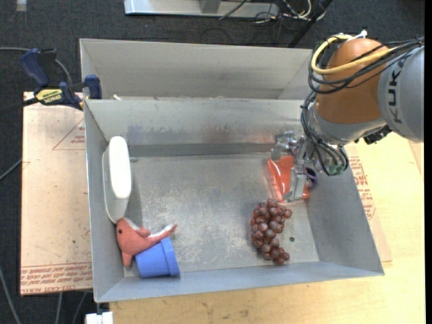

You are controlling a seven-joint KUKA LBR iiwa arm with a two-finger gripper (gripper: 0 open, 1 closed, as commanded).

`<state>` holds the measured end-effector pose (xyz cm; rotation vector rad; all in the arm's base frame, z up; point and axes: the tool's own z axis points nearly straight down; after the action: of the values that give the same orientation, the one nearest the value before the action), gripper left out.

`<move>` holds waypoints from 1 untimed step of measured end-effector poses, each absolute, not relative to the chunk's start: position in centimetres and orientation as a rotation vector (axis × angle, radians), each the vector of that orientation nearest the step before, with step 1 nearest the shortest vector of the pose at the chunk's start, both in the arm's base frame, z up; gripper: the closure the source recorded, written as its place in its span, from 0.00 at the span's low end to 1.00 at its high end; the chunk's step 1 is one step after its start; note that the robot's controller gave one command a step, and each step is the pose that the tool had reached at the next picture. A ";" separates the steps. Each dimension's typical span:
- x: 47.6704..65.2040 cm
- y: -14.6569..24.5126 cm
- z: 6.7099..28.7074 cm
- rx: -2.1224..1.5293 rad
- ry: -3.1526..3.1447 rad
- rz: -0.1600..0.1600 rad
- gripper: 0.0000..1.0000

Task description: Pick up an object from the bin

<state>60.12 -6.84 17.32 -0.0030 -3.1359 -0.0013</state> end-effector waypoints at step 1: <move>60.3 -6.8 17.8 0.000 -3.143 0.000 0.00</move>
Offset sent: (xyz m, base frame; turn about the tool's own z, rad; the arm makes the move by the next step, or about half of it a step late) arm -0.0692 -0.0017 -0.1032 -0.4460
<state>60.28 -6.82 17.82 -0.0005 -3.1435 0.0001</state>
